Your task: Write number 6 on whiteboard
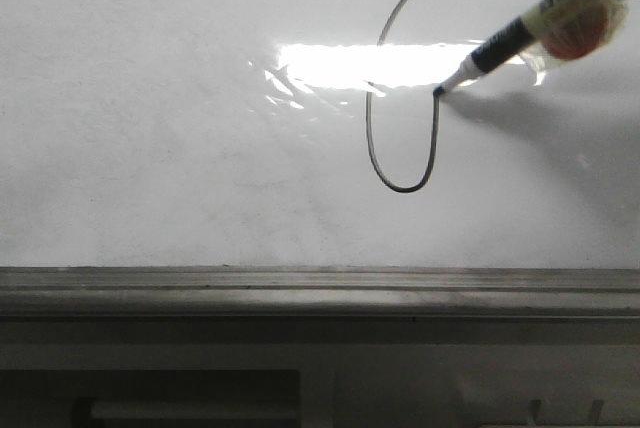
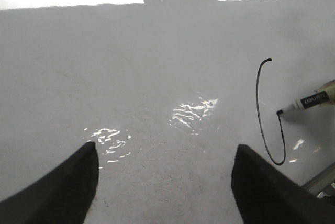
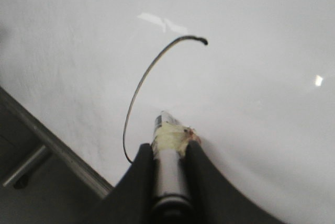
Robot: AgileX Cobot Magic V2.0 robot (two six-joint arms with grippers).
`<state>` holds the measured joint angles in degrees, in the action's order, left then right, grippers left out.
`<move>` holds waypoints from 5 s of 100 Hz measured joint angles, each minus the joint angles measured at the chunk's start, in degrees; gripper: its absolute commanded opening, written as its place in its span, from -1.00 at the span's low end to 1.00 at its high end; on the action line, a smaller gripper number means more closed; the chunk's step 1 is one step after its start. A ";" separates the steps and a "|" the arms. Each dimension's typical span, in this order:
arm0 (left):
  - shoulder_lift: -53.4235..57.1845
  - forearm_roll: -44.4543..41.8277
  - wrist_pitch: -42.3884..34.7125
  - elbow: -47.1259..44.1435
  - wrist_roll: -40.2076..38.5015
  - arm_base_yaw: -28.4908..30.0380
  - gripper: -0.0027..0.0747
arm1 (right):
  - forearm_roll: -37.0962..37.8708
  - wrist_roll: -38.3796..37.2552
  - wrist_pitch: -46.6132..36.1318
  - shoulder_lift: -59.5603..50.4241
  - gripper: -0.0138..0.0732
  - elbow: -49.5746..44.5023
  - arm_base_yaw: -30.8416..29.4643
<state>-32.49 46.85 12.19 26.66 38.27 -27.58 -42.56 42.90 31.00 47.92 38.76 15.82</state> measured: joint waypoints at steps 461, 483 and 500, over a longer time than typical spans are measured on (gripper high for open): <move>-6.79 25.09 -25.17 4.46 24.16 -19.58 0.42 | -19.51 9.99 8.33 -7.92 -0.34 3.99 -14.17; 3.71 25.09 -23.00 1.33 26.97 -19.58 -0.98 | -20.47 13.62 5.81 -13.90 -0.78 0.50 -14.17; 11.00 24.03 -18.65 -4.96 28.00 -19.58 -0.98 | -20.92 18.99 1.73 -27.25 -0.79 -8.37 -14.17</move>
<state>-21.49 70.88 -6.45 21.70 66.28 -47.16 -63.49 61.89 32.73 20.67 30.38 1.66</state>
